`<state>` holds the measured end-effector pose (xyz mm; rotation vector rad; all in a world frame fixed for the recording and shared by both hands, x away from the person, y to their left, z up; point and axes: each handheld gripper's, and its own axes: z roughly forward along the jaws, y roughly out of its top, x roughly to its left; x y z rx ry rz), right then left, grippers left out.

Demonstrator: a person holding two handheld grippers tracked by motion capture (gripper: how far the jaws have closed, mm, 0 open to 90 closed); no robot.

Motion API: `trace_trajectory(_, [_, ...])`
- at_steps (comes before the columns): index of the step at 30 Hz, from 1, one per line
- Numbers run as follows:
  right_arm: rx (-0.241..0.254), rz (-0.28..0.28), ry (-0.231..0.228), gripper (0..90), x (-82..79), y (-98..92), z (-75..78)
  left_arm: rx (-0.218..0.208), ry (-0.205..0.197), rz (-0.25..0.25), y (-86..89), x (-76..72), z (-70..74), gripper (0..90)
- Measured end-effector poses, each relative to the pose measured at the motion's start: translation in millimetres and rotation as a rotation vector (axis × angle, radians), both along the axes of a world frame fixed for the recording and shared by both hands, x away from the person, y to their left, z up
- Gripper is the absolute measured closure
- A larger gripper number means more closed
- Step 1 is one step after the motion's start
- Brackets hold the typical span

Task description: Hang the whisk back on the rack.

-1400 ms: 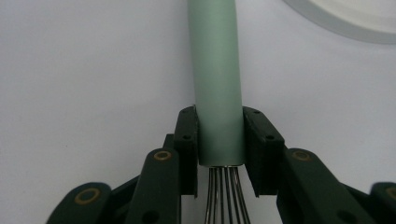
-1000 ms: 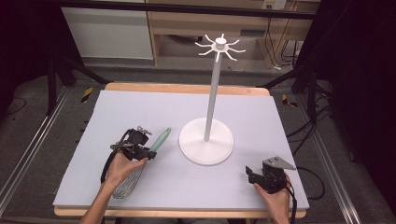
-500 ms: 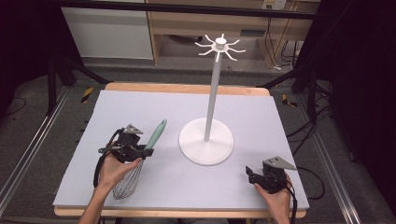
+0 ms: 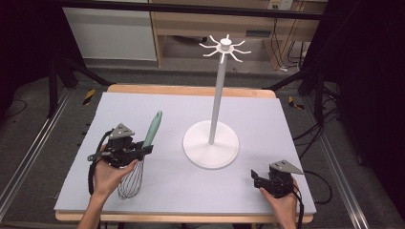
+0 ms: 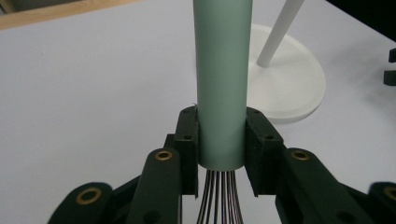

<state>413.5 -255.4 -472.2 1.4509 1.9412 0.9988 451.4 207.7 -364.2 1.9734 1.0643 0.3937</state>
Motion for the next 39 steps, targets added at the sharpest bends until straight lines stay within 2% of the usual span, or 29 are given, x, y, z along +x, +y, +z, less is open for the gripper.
trace_trajectory(9, [0.001,-0.009,-0.014,22.5,-0.1,0.8,0.4,-0.059,-0.103,0.026,-1.5,-7.4,5.3,68.8])
trace_trajectory(18, [-0.006,-0.011,-0.016,21.2,0.7,2.0,-0.6,-0.096,-0.144,0.031,-3.2,-2.8,11.4,68.8])
trace_trajectory(25, [-0.008,-0.012,-0.017,20.0,0.8,3.2,-0.3,-0.134,-0.182,0.028,-6.4,-0.4,22.9,68.8])
trace_trajectory(39, [-0.011,-0.009,-0.028,19.6,1.9,4.8,0.9,-0.169,-0.241,-0.002,-21.1,2.7,46.8,68.8])
